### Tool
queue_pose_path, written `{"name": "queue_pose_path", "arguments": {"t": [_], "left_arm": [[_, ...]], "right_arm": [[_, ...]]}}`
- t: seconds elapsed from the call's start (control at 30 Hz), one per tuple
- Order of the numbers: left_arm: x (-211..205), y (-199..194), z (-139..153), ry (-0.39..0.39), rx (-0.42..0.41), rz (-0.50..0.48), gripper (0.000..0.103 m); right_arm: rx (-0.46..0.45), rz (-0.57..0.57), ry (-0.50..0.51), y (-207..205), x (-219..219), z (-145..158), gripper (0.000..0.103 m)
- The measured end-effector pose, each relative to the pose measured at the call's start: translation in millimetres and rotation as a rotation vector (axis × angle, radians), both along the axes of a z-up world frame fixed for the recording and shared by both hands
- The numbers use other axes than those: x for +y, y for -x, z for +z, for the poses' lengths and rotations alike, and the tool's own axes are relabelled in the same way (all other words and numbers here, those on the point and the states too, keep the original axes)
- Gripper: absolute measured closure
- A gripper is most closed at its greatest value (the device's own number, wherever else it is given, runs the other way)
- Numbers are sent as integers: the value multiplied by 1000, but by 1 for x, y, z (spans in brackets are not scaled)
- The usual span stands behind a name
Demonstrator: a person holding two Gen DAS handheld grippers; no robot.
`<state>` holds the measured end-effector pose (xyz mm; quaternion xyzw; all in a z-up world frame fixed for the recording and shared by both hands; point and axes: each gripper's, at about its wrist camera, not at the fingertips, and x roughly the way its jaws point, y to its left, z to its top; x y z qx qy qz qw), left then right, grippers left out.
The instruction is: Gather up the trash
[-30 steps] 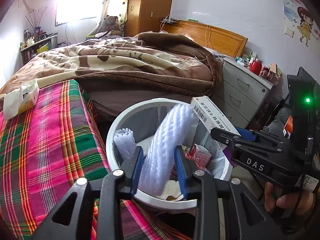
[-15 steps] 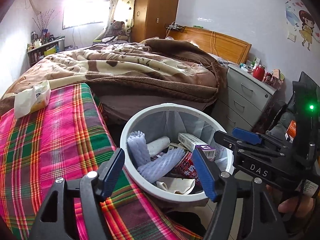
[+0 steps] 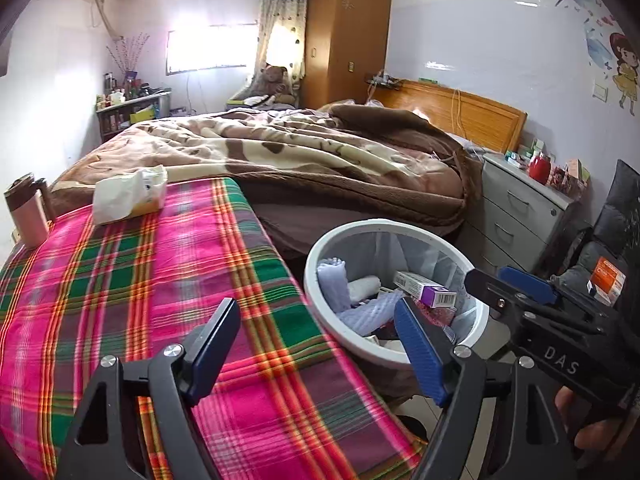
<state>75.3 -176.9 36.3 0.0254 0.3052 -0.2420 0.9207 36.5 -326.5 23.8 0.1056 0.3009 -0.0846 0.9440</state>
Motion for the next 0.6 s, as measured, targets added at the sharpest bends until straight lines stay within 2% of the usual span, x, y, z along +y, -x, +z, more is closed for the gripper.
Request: {"name": "queue_pose_path", "arguments": {"t": [0.1,0.27,0.4,0.6], "left_arm": [[13,7,1,21,2,20,22],[32,18,-2,-18,-26,79,22],[48,26,-5,-52,-51,137,22],[69,37,-10,-47,-62,196,22]], "right_arm": [[-26,6,-3,8,11,1,49],[-61,19,6,15,28,2,43],[-73,43,19,19,45,0,43],[-73,75,27,23,63,-5,42]]}}
